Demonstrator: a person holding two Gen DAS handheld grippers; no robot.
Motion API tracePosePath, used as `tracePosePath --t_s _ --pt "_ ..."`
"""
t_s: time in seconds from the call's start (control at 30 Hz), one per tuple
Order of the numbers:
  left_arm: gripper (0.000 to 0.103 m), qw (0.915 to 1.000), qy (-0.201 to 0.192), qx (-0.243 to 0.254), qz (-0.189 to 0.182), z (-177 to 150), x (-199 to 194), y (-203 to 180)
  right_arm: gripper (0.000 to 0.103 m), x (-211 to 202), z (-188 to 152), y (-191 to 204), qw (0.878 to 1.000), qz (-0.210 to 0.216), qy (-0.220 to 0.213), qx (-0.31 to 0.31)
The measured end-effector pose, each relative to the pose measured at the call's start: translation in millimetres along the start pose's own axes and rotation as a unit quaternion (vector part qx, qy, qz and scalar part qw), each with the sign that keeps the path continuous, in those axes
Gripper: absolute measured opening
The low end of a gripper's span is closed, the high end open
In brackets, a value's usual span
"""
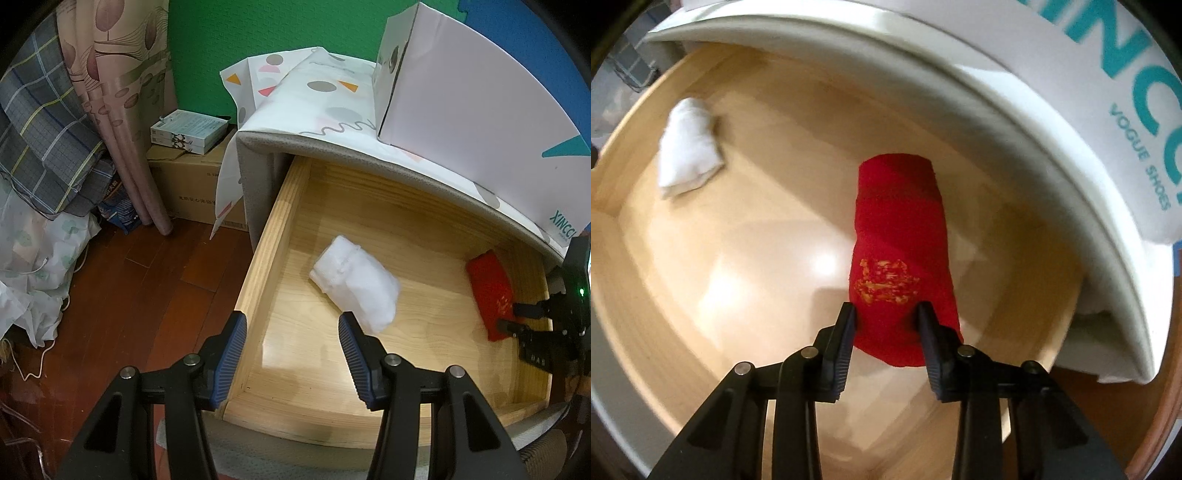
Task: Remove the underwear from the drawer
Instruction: 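Grasp the red folded cloth with the gold print with the right gripper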
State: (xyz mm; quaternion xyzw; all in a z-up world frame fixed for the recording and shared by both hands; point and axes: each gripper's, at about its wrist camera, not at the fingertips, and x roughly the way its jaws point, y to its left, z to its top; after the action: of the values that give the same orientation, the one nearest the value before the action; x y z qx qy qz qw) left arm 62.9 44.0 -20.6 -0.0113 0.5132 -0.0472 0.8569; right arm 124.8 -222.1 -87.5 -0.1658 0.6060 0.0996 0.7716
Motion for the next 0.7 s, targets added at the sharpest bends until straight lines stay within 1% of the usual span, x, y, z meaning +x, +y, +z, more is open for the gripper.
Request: tracePosePath --t_s 0.07,0.1,0.17,0.2,0.27,0.3,0.33,0.43,0.5,0.57,0.63,0.7 --pt "0.053 1.0000 -0.001 -0.001 -0.001 0.3 -0.4 0.1 0.033 -2.4 0.2 7.0 1.000 0.002 0.000 -0.004" --pt "0.053 1.0000 0.000 0.000 -0.001 0.4 -0.2 0.7 0.035 -3.4 1.2 10.5 1.000 -0.004 0.000 -0.008" --pt "0.053 1.0000 0.000 0.000 -0.002 0.6 -0.3 0.8 0.035 -4.7 1.7 14.8 1.000 -0.010 -0.008 -0.009" --pt "0.053 1.0000 -0.001 -0.001 -0.002 0.3 -0.6 0.4 0.038 -11.2 -6.3 30.7 1.000 -0.012 -0.012 -0.008" --pt "0.053 1.0000 0.001 -0.002 -0.003 0.5 0.0 0.2 0.046 -15.5 -3.9 33.7 1.000 -0.013 -0.022 -0.009" --pt "0.053 1.0000 0.001 -0.003 -0.004 0.3 -0.6 -0.2 0.053 -20.0 -9.3 21.6 0.999 -0.018 -0.025 -0.012" --pt "0.053 1.0000 0.000 -0.003 -0.004 0.5 -0.6 -0.9 0.058 -15.7 -7.2 18.0 0.999 -0.025 -0.028 -0.016" --pt "0.053 1.0000 0.001 -0.001 -0.003 0.5 -0.7 -0.4 0.059 -21.3 4.6 31.2 0.998 -0.047 -0.038 -0.034" --pt "0.053 1.0000 0.002 -0.002 -0.004 0.6 -0.7 -0.1 0.061 -17.5 9.1 33.8 0.998 -0.036 -0.039 -0.038" --pt "0.053 1.0000 0.003 -0.002 -0.003 1.5 -0.1 0.1 0.062 -11.8 12.9 39.5 0.998 -0.044 -0.028 -0.045" --pt "0.053 1.0000 0.003 -0.002 -0.003 1.6 0.1 0.4 0.062 -7.5 17.4 41.7 0.997 -0.048 -0.027 -0.056" --pt "0.053 1.0000 0.004 -0.003 -0.003 1.4 -0.2 0.3 0.062 -1.1 18.9 38.5 0.997 -0.041 -0.019 -0.058"
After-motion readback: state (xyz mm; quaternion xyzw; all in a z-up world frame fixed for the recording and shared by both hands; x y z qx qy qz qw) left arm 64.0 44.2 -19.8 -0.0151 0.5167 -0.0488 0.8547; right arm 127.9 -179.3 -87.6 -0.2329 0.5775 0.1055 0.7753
